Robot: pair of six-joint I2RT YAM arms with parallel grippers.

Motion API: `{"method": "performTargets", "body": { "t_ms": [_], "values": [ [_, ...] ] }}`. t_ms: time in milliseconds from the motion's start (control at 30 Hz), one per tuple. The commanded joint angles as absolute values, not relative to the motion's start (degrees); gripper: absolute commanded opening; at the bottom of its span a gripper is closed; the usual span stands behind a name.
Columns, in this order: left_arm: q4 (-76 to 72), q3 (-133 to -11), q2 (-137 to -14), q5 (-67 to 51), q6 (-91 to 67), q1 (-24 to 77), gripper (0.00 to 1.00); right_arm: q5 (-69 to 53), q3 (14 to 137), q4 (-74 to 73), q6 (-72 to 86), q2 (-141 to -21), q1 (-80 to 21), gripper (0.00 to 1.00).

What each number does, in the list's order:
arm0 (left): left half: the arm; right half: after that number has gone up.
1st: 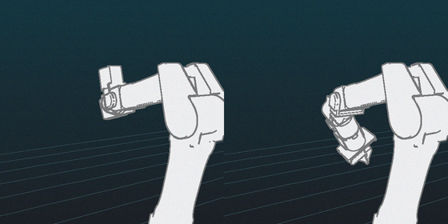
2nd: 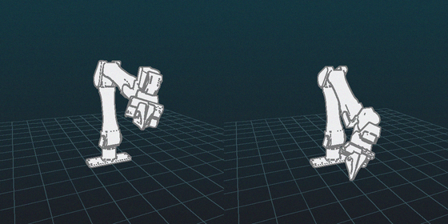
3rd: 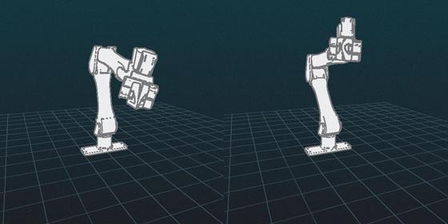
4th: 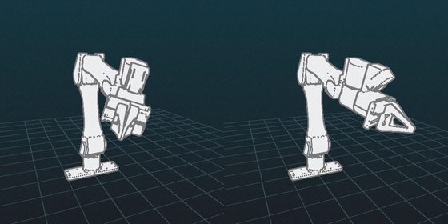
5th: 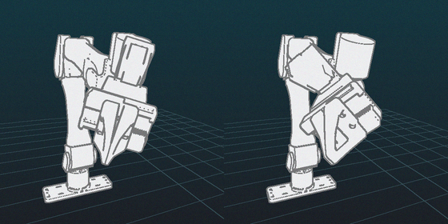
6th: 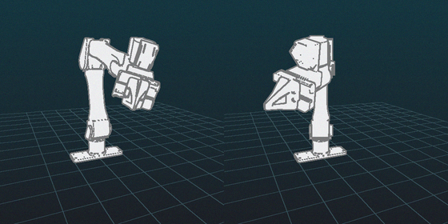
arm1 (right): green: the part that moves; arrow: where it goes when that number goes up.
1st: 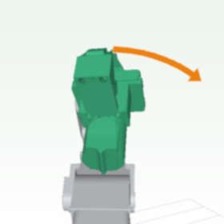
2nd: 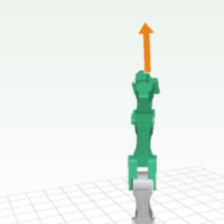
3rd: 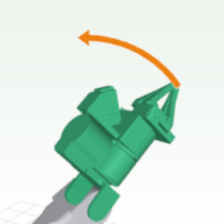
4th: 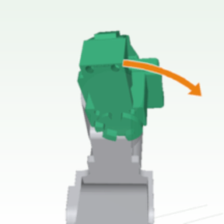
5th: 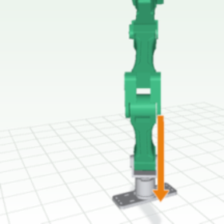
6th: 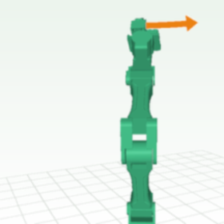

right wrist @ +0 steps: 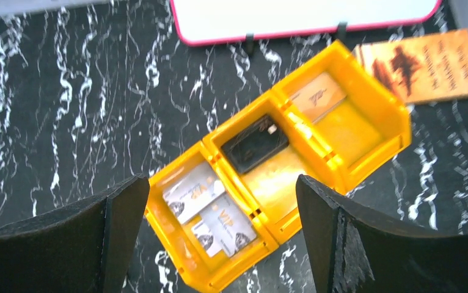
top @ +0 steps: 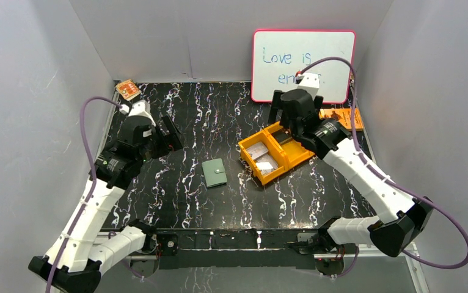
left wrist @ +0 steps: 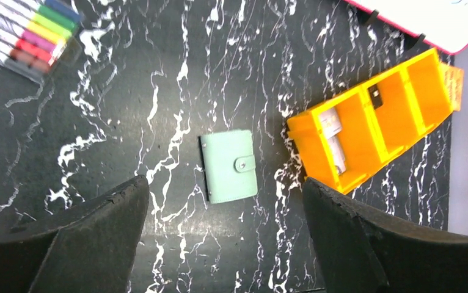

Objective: Put the credit cards into the card holder
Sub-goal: Reset both arms

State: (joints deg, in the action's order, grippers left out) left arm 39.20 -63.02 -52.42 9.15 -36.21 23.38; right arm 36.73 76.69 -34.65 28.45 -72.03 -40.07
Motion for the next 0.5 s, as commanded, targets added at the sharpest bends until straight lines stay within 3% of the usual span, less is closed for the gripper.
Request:
{"method": "performTargets", "body": {
  "t_ms": [0,200,367,467],
  "values": [
    [41.9,-73.3,-52.5,14.1,-32.1,23.7,0.92,42.6,84.8,-29.7,21.3,-67.9,-39.8,0.99],
    [43.1,-78.8,-51.3,16.2,-30.8,24.3,0.93,44.5,84.9,-19.3,10.5,-55.5,-39.8,0.99],
    [42.0,-79.2,-49.0,15.0,-30.6,24.6,0.93,33.3,83.8,-25.0,9.2,-50.0,-39.9,0.99],
    [40.9,-77.7,-48.5,13.7,-30.9,25.4,0.92,31.5,76.0,-24.8,11.4,-46.1,-39.8,0.99]
  ]
}}
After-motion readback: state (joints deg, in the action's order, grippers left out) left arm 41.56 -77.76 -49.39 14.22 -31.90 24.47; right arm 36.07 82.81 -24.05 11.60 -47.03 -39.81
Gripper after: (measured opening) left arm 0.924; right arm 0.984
